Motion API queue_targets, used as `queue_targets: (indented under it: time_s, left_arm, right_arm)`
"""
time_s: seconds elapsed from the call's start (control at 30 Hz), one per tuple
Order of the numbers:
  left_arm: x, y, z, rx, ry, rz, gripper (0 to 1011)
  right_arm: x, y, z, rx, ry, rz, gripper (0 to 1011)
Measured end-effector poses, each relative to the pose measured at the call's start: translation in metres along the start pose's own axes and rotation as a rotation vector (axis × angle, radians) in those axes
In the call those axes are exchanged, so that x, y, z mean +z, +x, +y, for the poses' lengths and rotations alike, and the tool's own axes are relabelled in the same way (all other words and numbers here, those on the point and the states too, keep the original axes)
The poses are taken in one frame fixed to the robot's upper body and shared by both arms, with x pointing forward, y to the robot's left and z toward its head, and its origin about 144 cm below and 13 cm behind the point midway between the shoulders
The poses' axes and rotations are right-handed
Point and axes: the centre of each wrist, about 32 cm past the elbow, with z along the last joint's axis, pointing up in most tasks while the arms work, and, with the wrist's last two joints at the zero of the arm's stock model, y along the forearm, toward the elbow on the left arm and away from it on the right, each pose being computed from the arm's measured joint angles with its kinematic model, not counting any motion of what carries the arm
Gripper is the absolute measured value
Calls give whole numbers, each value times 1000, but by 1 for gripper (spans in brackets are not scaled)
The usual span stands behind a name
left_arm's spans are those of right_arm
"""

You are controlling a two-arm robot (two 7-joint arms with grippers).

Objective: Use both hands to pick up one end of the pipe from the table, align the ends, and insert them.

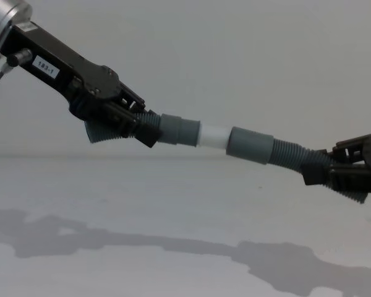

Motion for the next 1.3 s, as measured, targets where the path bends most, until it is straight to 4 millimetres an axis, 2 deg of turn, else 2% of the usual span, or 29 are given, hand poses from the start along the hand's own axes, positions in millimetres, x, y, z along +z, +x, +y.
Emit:
queue_targets:
  time_s: [1.3]
  left_arm:
    - [-3, 2, -3, -15, -12, 7, 329]
  right_arm:
    - [4, 5, 3, 5, -2, 59, 252]
